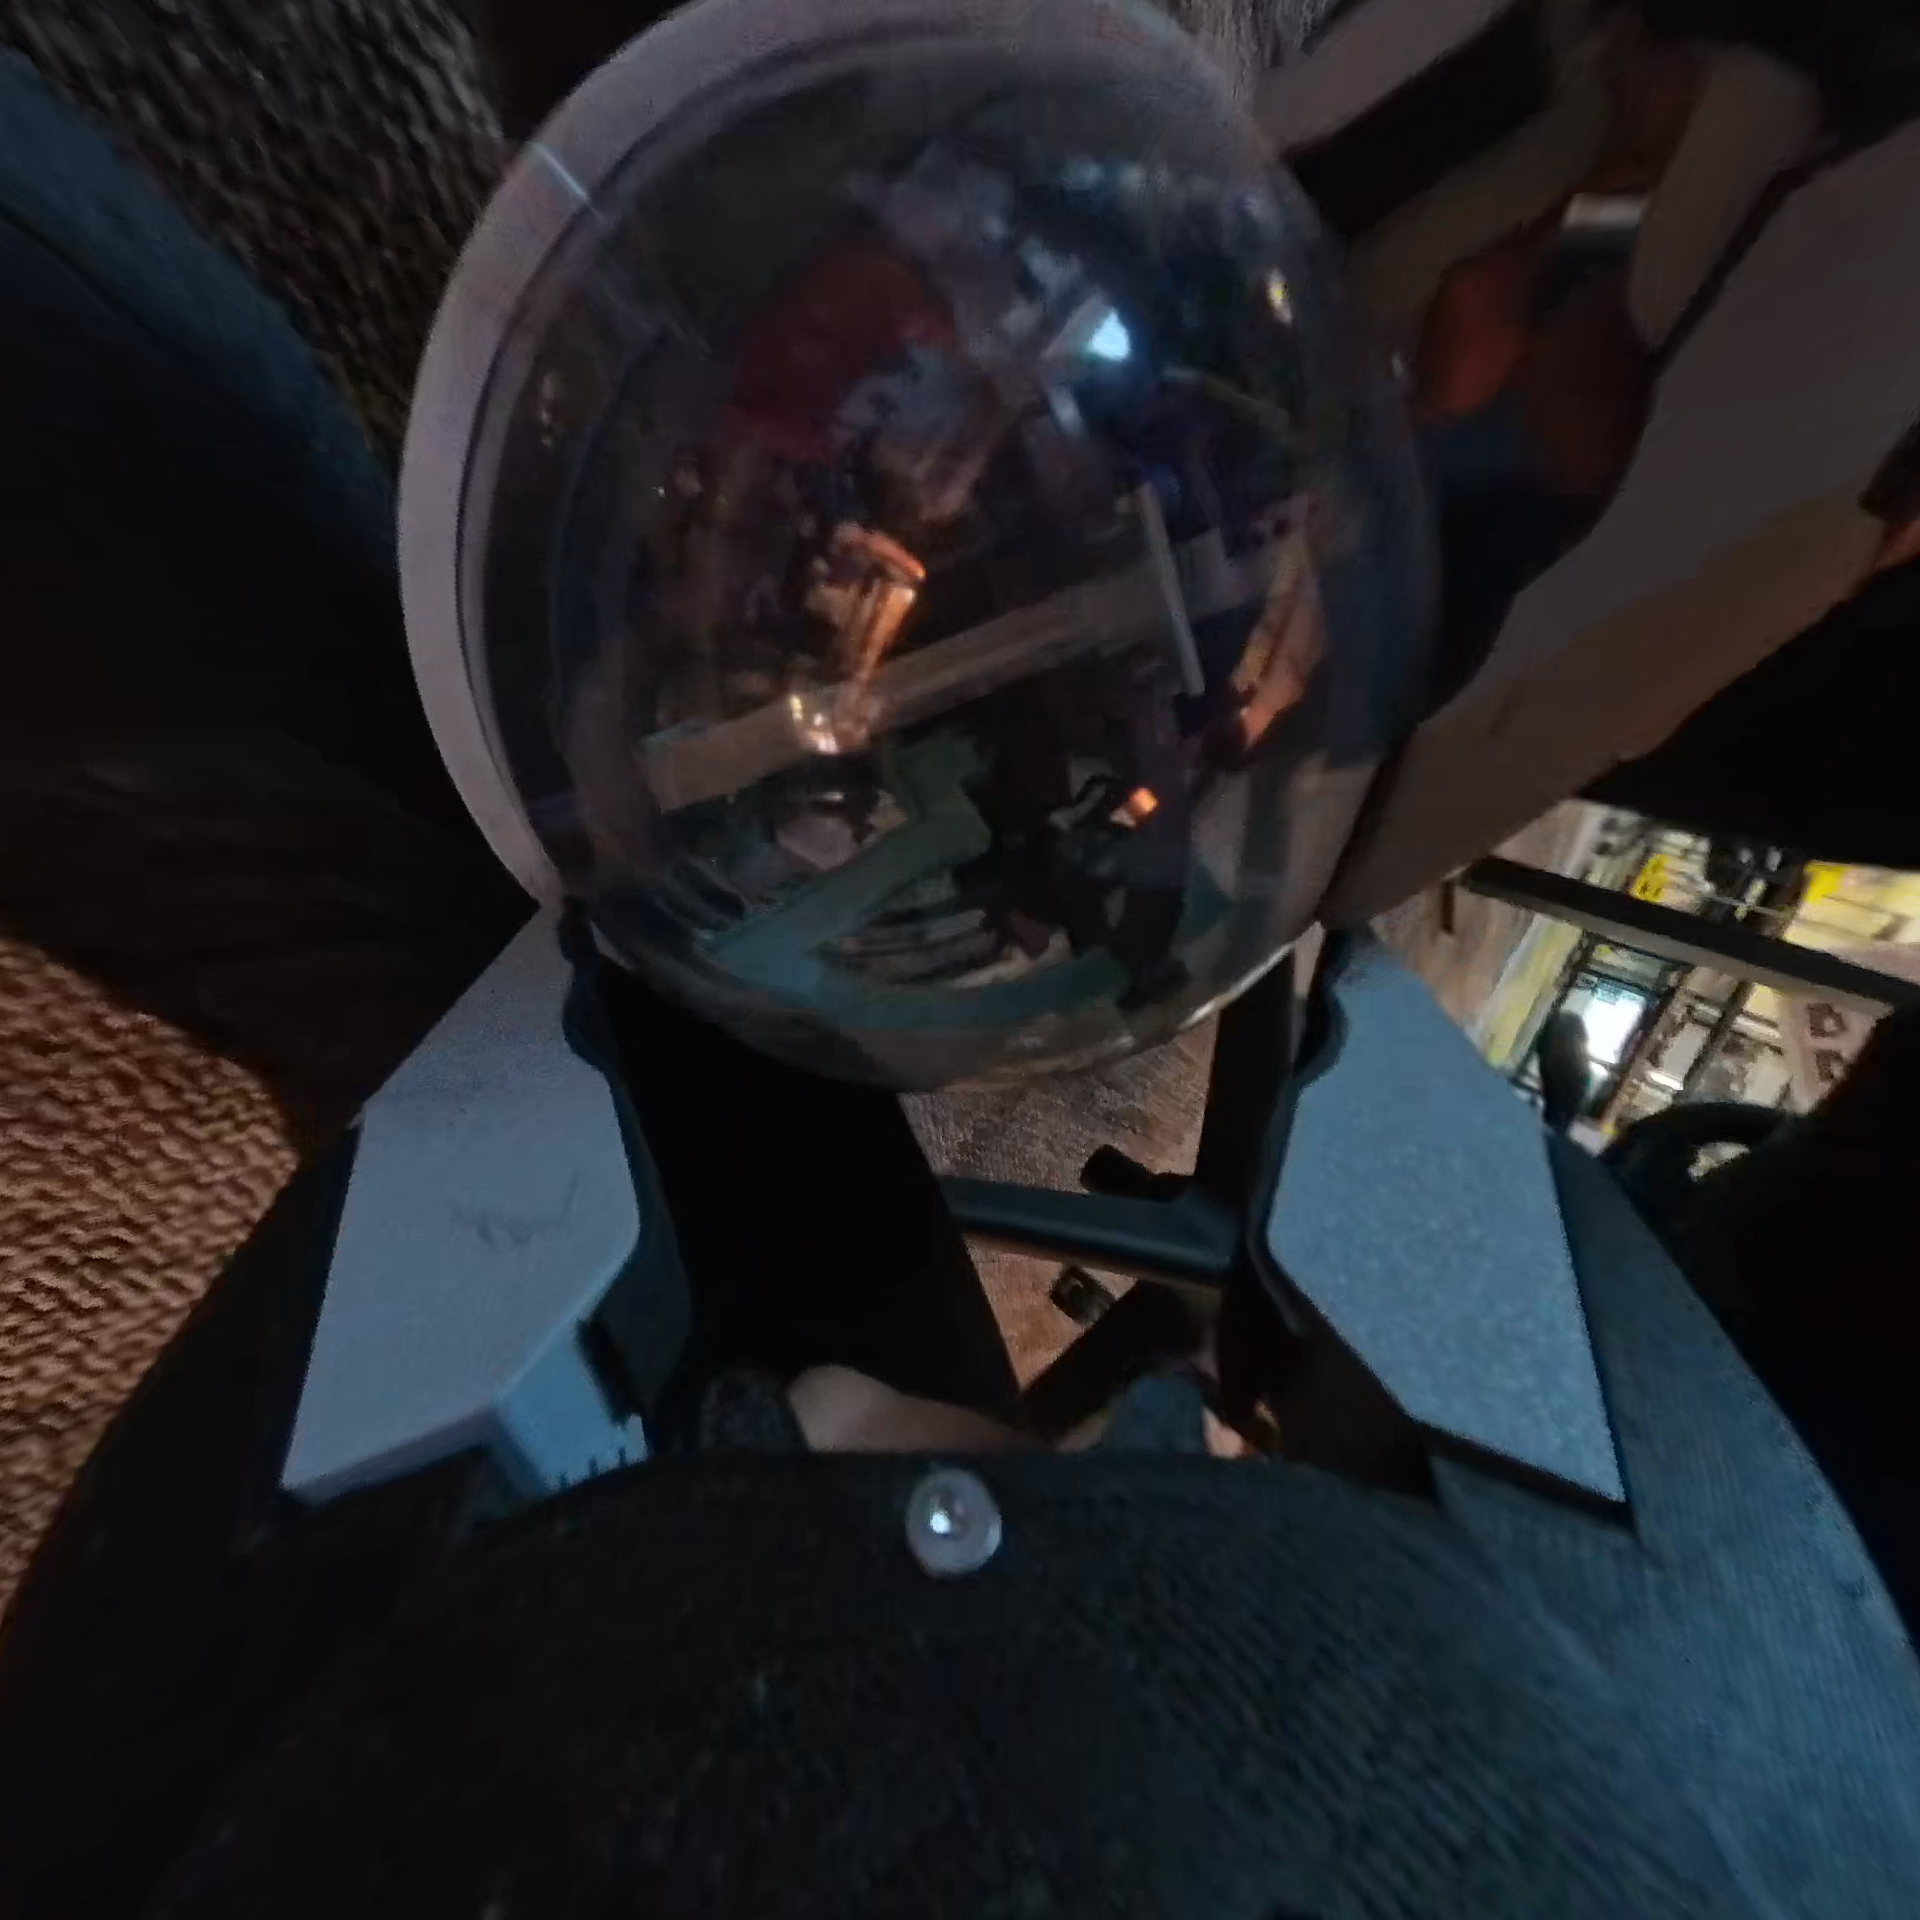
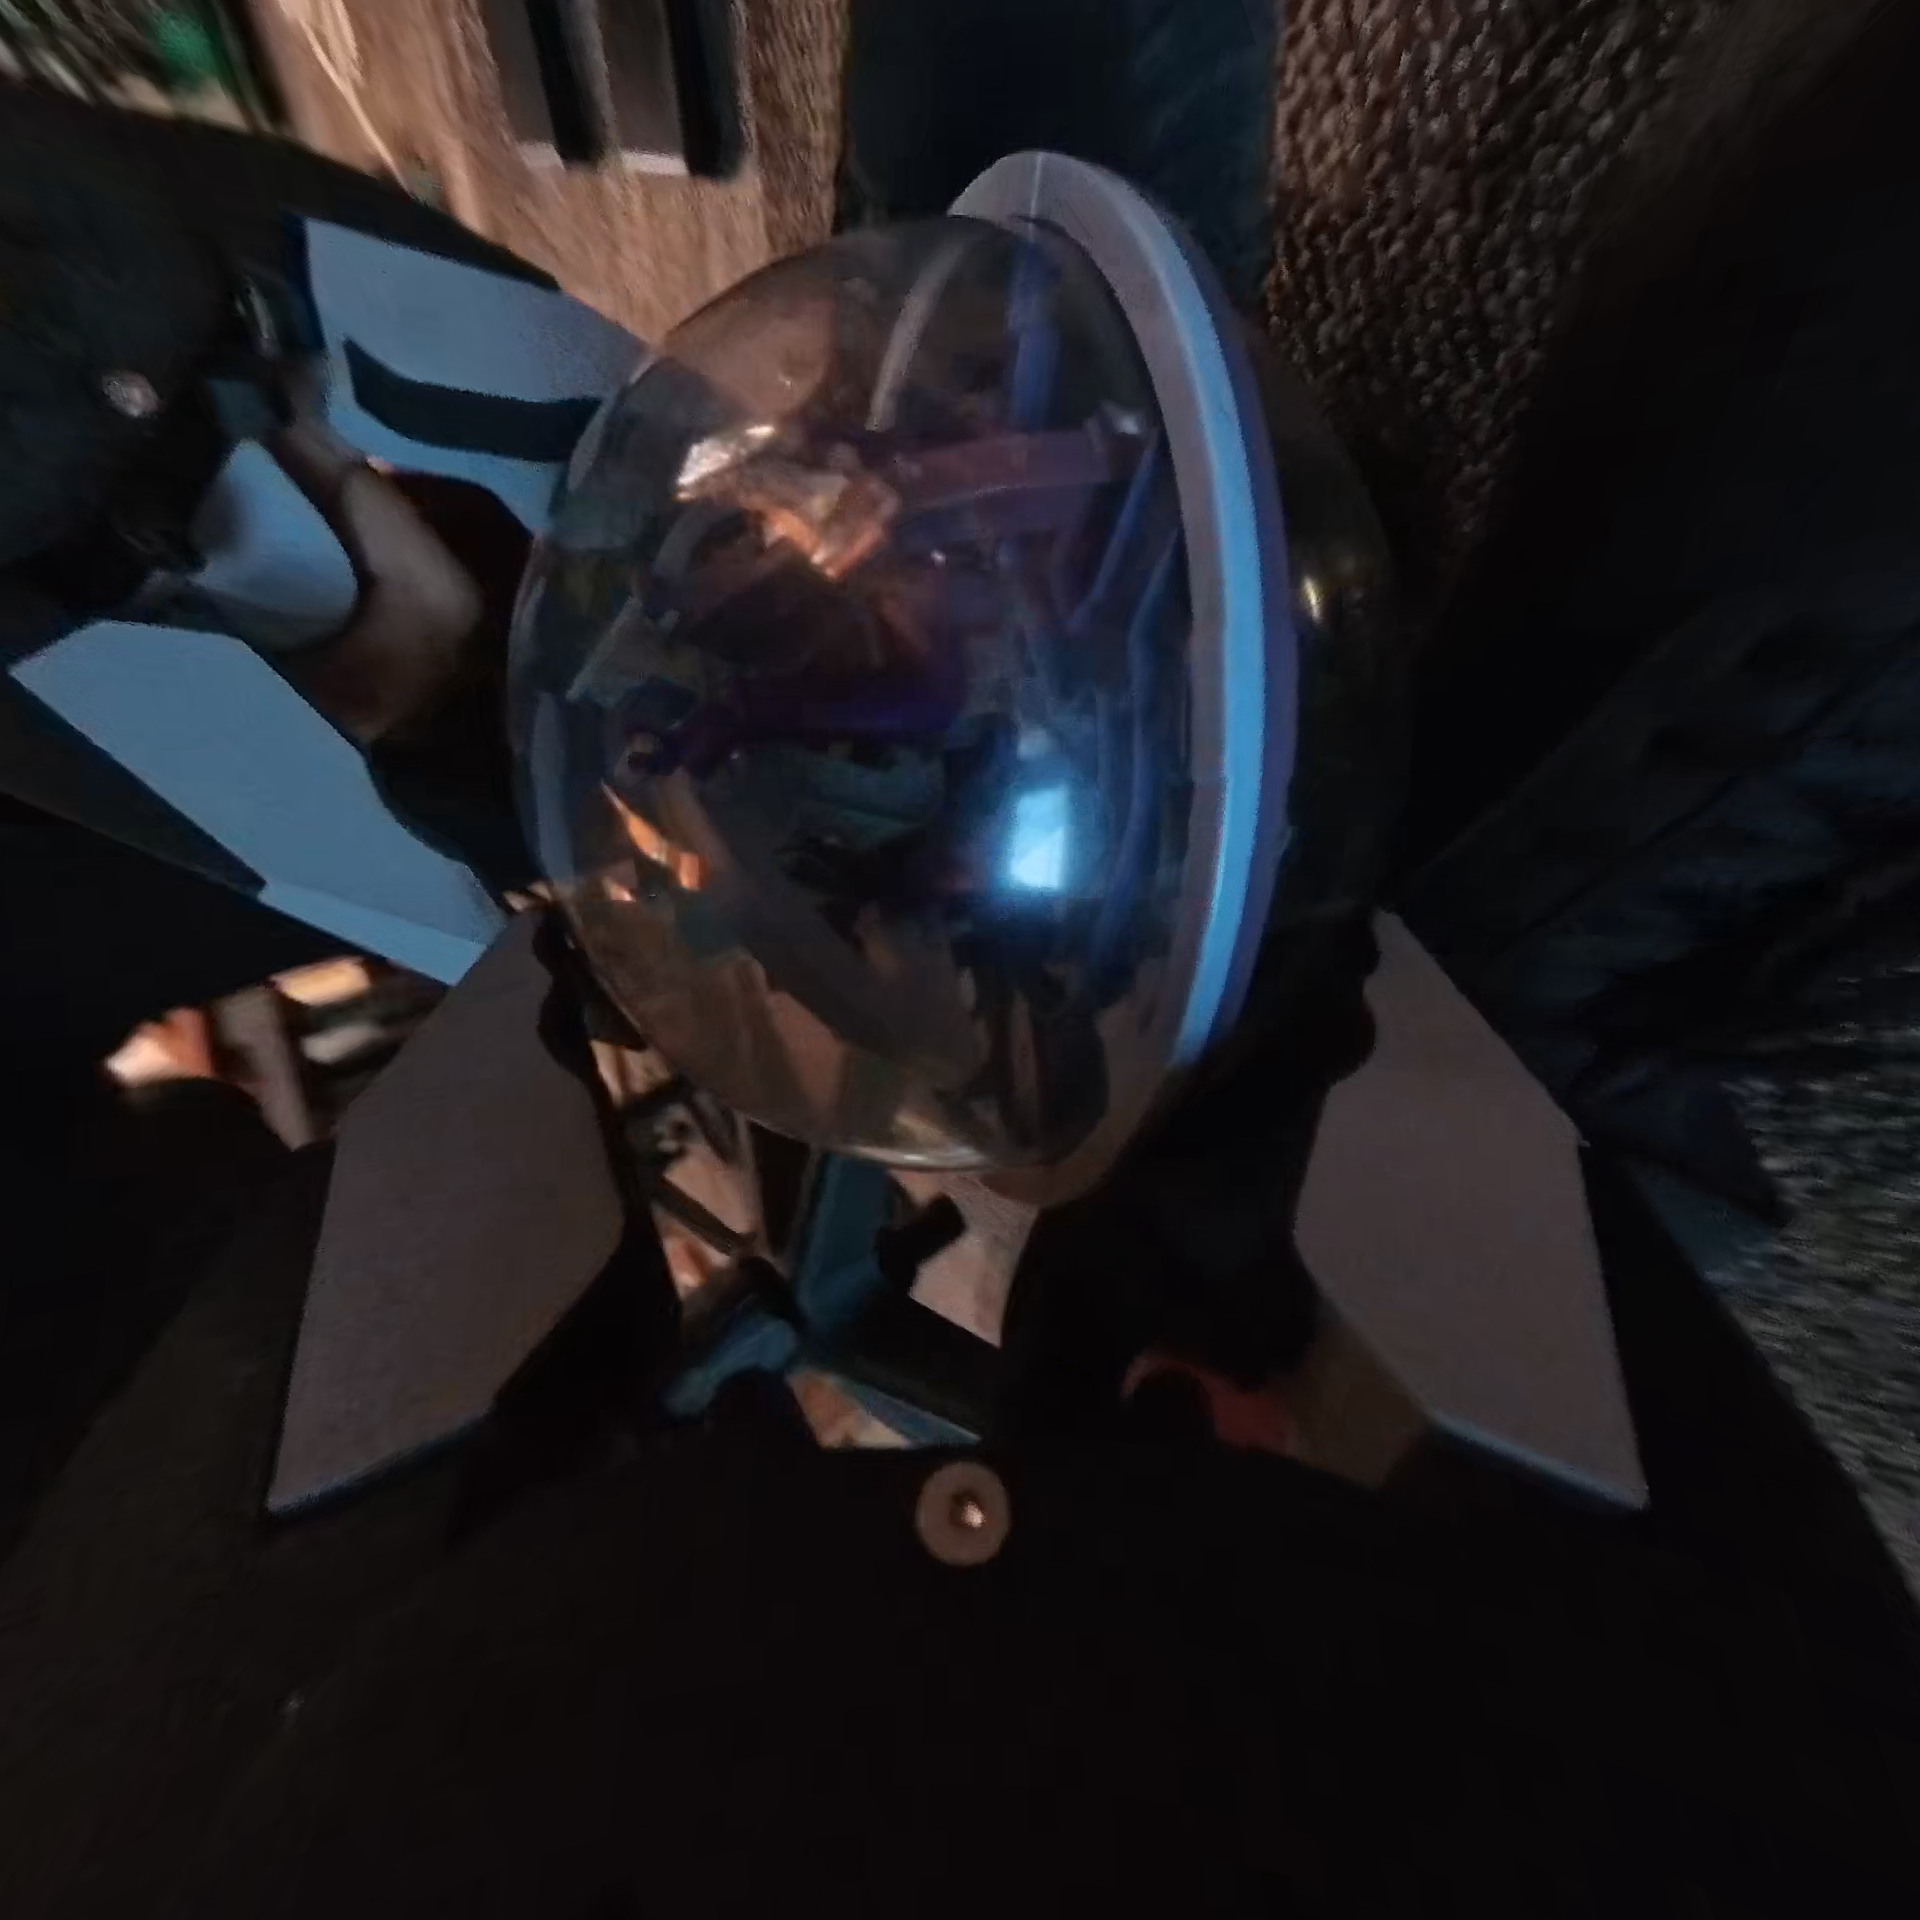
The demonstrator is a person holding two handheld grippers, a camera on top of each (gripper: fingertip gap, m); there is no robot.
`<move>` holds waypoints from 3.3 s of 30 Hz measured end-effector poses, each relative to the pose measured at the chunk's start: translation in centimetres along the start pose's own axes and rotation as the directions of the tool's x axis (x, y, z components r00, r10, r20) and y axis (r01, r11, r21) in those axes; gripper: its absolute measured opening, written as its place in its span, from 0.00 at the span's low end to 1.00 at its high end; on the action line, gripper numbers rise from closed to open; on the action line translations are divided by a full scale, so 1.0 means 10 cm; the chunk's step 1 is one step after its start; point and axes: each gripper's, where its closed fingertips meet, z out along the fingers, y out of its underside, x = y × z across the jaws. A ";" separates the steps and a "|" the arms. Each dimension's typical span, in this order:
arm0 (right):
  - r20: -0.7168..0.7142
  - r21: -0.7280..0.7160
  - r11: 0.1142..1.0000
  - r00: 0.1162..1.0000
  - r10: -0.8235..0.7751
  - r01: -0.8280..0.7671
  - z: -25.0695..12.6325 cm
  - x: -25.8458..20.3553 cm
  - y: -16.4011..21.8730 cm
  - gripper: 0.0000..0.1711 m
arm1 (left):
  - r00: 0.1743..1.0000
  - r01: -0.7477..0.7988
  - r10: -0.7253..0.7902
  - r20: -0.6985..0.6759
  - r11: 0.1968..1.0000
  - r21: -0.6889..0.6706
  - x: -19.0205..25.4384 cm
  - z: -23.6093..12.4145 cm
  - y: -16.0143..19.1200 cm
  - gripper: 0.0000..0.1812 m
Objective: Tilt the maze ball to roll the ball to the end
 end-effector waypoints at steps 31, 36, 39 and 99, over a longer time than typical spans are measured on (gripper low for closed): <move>-0.570 0.317 0.789 0.771 -0.284 0.526 -2.57 -2.58 1.47 0.81 | 0.702 -0.696 0.514 0.493 0.643 0.320 3.36 -1.82 0.24 0.71; -0.708 0.314 0.682 0.641 -0.296 0.661 -2.92 -3.16 2.02 0.82 | 0.563 -0.814 0.525 0.638 0.485 0.320 4.10 -2.09 0.57 0.71; -0.798 0.316 0.554 0.532 -0.284 0.770 -3.18 -3.68 2.33 0.83 | 0.460 -0.883 0.469 0.754 0.335 0.330 4.62 -2.37 0.80 0.71; -0.537 0.300 0.021 0.187 -0.823 0.954 -2.64 -6.08 -0.28 0.77 | 0.089 -0.897 -0.217 0.972 0.406 0.173 3.43 -5.77 1.00 0.64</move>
